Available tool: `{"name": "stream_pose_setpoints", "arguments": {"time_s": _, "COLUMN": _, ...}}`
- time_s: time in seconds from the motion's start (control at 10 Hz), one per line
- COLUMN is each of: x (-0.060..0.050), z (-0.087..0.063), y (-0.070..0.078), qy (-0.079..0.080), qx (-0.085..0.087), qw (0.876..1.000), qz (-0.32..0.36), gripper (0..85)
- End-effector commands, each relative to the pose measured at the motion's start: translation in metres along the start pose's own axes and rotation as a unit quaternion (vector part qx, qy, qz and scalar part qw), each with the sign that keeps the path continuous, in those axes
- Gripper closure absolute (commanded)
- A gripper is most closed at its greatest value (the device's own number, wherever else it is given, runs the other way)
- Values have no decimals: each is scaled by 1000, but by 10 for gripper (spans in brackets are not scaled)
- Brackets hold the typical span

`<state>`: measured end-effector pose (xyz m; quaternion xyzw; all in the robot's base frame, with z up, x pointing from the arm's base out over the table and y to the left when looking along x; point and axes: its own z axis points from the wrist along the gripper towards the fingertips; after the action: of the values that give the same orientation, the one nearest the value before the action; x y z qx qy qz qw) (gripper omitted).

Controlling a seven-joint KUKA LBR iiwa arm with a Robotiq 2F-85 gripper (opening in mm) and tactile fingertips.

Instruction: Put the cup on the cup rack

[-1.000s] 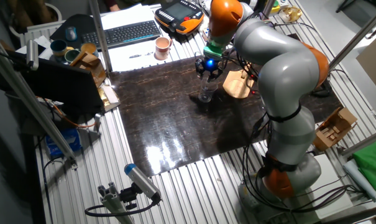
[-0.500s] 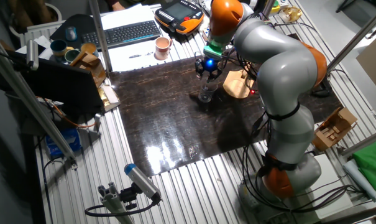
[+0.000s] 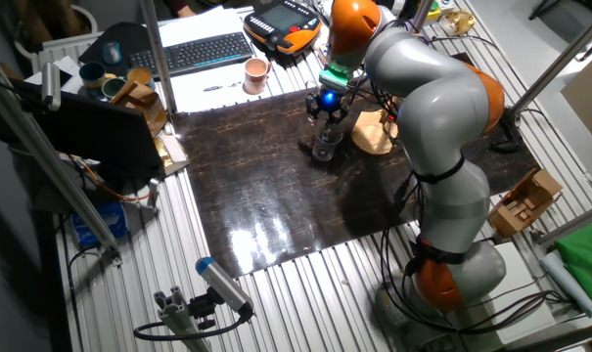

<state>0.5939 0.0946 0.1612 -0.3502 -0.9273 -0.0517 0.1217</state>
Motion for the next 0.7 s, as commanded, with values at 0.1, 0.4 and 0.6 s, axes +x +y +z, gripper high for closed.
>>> {"name": "stream_pose_setpoints", "arguments": {"time_s": 0.1, "x": -1, "z": 1, "y": 0, "qy": 11, "qx": 3, "qw": 1000, "qz": -1, "gripper": 470}}
{"name": "stream_pose_setpoints", "arguments": {"time_s": 0.4, "x": -4, "z": 6, "y": 0, "qy": 17, "qx": 1, "qw": 1000, "qz": -5, "gripper": 477}}
{"name": "stream_pose_setpoints", "arguments": {"time_s": 0.6, "x": -7, "z": 11, "y": 1, "qy": 22, "qx": -2, "qw": 1000, "qz": -9, "gripper": 480}}
